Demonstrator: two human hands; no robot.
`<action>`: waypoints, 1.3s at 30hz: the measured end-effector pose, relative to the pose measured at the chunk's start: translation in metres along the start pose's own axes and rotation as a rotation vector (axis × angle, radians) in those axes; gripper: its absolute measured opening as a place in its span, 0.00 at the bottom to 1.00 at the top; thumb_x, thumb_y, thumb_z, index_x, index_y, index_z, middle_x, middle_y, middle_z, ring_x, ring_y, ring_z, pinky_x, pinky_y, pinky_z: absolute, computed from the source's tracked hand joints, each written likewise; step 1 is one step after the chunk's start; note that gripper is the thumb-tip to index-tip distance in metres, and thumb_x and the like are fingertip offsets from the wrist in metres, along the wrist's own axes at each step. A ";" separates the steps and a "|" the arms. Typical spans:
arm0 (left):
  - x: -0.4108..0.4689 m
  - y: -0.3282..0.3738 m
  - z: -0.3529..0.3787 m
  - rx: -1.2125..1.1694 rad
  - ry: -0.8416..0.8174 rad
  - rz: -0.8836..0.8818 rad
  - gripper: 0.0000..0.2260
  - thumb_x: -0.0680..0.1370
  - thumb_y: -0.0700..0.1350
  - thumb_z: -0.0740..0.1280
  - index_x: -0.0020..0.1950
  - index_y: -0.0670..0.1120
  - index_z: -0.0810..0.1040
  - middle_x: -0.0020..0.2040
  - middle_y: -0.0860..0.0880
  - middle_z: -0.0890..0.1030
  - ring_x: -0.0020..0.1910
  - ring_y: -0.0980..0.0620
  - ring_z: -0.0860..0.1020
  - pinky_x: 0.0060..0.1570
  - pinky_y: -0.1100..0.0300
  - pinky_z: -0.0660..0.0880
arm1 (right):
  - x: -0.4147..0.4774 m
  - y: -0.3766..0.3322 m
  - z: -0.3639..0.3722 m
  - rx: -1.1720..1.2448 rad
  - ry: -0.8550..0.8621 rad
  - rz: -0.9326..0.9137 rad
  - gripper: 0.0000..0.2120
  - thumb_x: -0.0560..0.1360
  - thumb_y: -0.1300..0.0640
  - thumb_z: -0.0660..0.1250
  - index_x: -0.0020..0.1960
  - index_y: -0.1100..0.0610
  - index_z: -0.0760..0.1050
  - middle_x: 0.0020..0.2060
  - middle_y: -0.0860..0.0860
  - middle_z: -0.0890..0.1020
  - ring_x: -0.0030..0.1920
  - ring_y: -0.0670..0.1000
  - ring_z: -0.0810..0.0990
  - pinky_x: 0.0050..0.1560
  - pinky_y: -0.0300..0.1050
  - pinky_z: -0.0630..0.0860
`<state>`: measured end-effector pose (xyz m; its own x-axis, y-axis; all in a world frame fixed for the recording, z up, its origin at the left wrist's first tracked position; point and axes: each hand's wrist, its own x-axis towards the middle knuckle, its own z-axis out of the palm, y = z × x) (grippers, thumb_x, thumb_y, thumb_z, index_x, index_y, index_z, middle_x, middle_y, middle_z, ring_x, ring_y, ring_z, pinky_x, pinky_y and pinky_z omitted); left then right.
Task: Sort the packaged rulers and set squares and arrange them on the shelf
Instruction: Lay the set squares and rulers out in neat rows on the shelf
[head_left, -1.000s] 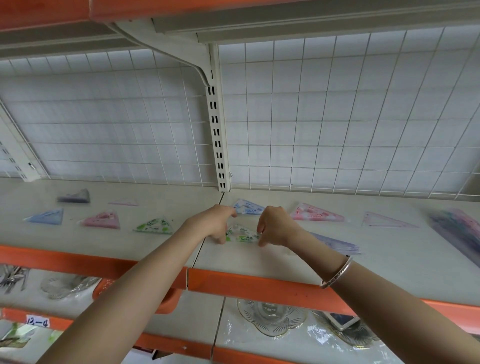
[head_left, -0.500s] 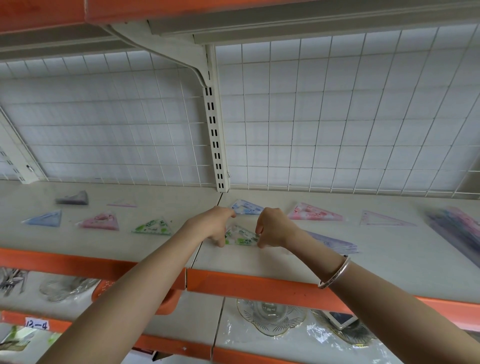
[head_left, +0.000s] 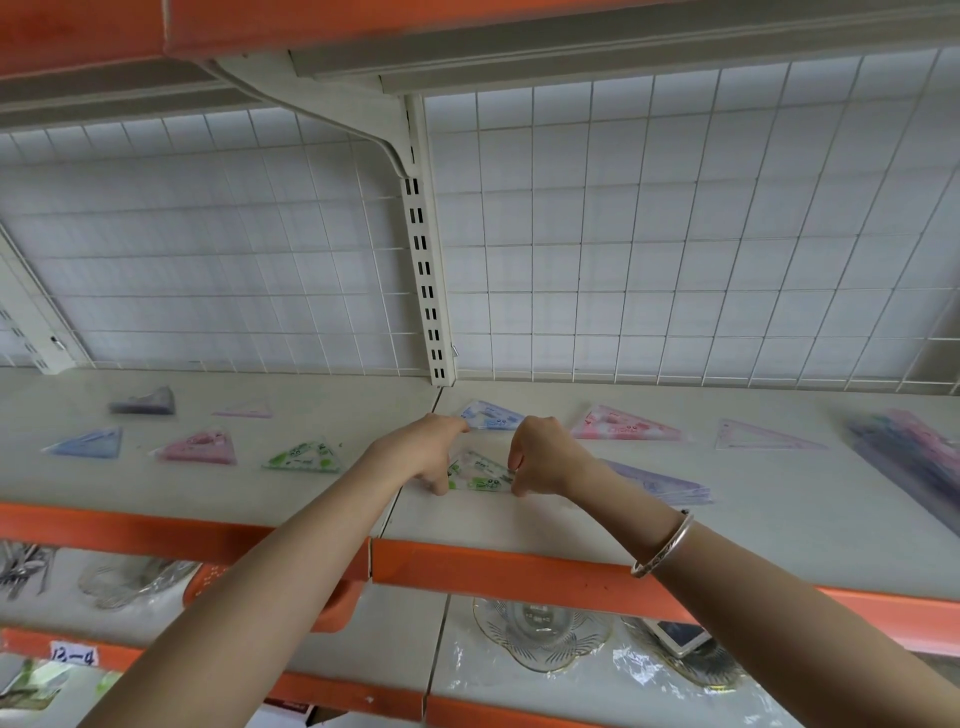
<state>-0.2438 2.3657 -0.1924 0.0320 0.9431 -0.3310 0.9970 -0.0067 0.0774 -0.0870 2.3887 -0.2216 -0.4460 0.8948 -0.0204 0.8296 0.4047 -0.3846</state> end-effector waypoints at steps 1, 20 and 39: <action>0.000 0.000 0.000 0.002 -0.001 0.004 0.42 0.70 0.37 0.73 0.78 0.49 0.55 0.67 0.44 0.71 0.61 0.45 0.74 0.46 0.61 0.70 | 0.000 0.000 0.000 -0.002 0.000 -0.004 0.13 0.64 0.64 0.72 0.48 0.65 0.82 0.47 0.58 0.83 0.48 0.54 0.81 0.49 0.50 0.81; 0.010 0.092 -0.003 -0.117 0.111 0.444 0.38 0.69 0.53 0.76 0.74 0.49 0.64 0.67 0.50 0.70 0.63 0.52 0.71 0.59 0.60 0.67 | -0.056 0.089 -0.076 0.089 0.009 0.138 0.16 0.67 0.60 0.73 0.54 0.58 0.81 0.51 0.52 0.84 0.51 0.49 0.80 0.51 0.37 0.73; 0.030 0.165 -0.005 0.177 -0.169 0.277 0.37 0.63 0.52 0.80 0.66 0.42 0.70 0.62 0.46 0.76 0.57 0.46 0.77 0.55 0.54 0.76 | -0.073 0.124 -0.064 0.094 -0.165 0.193 0.20 0.69 0.52 0.71 0.51 0.67 0.80 0.50 0.61 0.82 0.45 0.54 0.79 0.44 0.46 0.73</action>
<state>-0.0790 2.3942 -0.1851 0.2987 0.8295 -0.4719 0.9452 -0.3254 0.0264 0.0702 2.3859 -0.2084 -0.3376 0.9078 -0.2489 0.8734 0.2035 -0.4425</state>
